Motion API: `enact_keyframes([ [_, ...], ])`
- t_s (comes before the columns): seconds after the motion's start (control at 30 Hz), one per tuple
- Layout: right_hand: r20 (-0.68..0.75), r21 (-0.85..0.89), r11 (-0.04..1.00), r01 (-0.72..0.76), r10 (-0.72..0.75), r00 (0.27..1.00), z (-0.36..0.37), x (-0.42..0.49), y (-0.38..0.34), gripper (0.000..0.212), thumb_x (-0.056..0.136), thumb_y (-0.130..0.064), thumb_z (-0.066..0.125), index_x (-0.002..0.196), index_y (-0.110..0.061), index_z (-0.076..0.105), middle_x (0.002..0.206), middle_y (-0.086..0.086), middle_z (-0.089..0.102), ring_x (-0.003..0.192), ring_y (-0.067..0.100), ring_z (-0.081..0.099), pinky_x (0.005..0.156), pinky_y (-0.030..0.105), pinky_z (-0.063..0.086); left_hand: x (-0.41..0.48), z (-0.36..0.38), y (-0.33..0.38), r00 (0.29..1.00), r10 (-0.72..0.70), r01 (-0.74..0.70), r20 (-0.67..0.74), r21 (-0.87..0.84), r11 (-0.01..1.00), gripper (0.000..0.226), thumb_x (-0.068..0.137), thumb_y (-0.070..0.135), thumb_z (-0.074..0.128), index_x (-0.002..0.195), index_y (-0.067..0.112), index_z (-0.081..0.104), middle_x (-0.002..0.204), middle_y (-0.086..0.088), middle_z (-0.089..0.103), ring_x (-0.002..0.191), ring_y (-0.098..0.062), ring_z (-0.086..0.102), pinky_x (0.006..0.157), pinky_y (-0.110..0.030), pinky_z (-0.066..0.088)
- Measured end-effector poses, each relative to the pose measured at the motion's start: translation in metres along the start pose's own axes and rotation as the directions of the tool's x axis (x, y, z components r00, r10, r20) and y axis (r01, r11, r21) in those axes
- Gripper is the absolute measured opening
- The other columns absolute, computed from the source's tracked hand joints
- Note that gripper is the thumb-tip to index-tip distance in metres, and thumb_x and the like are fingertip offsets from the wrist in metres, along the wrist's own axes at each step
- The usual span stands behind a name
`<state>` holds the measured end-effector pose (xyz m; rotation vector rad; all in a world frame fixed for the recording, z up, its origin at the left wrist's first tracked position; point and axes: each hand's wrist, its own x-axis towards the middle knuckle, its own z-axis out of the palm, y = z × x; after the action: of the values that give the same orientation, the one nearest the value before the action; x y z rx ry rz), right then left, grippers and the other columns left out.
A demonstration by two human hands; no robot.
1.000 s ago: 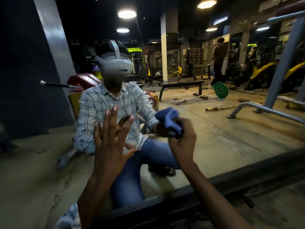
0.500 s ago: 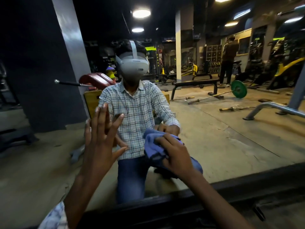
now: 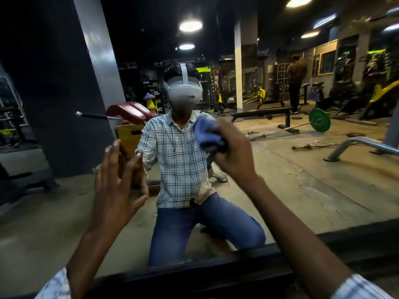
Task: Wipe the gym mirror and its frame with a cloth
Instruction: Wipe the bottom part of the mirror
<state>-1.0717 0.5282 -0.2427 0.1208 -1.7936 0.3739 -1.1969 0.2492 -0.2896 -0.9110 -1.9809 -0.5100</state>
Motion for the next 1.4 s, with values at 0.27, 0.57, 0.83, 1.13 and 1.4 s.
enact_keyframes([
  [0.27, 0.025, -0.035, 0.999, 0.038, -0.037, 0.999, 0.02, 0.044, -0.02, 0.039, 0.076, -0.008, 0.073, 0.114, -0.01, 0.064, 0.111, 0.006, 0.061, 0.091, 0.018, 0.06, 0.076, 0.032, 0.056, 0.0, 0.01, 0.038, 0.999, -0.025, 0.027, 0.035, -0.041, 0.999, 0.122, 0.058, 0.031, 0.1, 0.16, 0.028, 0.035, 0.173, -0.01, -0.005, 0.159, -0.037, 0.002, 0.114, -0.07, 0.032],
  [0.57, -0.365, 0.11, 0.962, -0.251, 0.274, 0.89, -0.047, 0.029, 0.034, 0.029, 0.081, -0.007, 0.074, 0.104, -0.018, 0.06, 0.109, 0.0, 0.063, 0.088, -0.001, 0.053, 0.08, 0.008, 0.044, 0.004, 0.034, 0.083, 0.999, 0.014, -0.013, 0.031, -0.038, 0.999, 0.118, 0.064, 0.039, 0.096, 0.162, 0.031, 0.031, 0.173, -0.014, -0.007, 0.16, -0.035, -0.003, 0.12, -0.067, 0.023],
  [0.83, -0.229, 0.075, 0.965, -0.251, 0.262, 0.938, -0.045, -0.044, 0.053, 0.034, 0.073, -0.008, 0.082, 0.103, -0.011, 0.066, 0.098, -0.003, 0.064, 0.085, 0.007, 0.056, 0.072, 0.017, 0.047, 0.01, 0.055, 0.117, 0.999, 0.014, -0.012, 0.042, -0.037, 0.999, 0.115, 0.066, 0.042, 0.094, 0.162, 0.029, 0.032, 0.173, -0.014, -0.011, 0.16, -0.034, -0.007, 0.122, -0.061, 0.014],
  [1.13, -0.097, 0.049, 0.931, -0.361, 0.364, 0.926, -0.069, -0.152, 0.097, 0.027, 0.076, -0.006, 0.074, 0.1, -0.016, 0.065, 0.095, -0.011, 0.062, 0.083, 0.011, 0.061, 0.073, 0.013, 0.043, 0.0, 0.079, 0.152, 0.987, 0.134, -0.135, 0.086, 0.004, 0.991, 0.106, 0.074, 0.047, 0.088, 0.162, 0.032, 0.031, 0.173, -0.011, -0.01, 0.16, -0.033, -0.006, 0.122, -0.06, 0.012],
  [1.4, -0.111, 0.18, 0.908, -0.378, 0.401, 0.91, -0.074, -0.161, 0.114, 0.023, 0.08, -0.013, 0.074, 0.101, -0.011, 0.065, 0.096, -0.007, 0.062, 0.083, 0.009, 0.059, 0.071, 0.017, 0.043, -0.001, 0.1, 0.184, 0.999, 0.012, -0.014, 0.053, 0.021, 1.0, 0.114, 0.069, 0.064, 0.085, 0.162, 0.031, 0.028, 0.172, -0.019, -0.007, 0.16, -0.036, -0.008, 0.125, -0.062, 0.005],
])
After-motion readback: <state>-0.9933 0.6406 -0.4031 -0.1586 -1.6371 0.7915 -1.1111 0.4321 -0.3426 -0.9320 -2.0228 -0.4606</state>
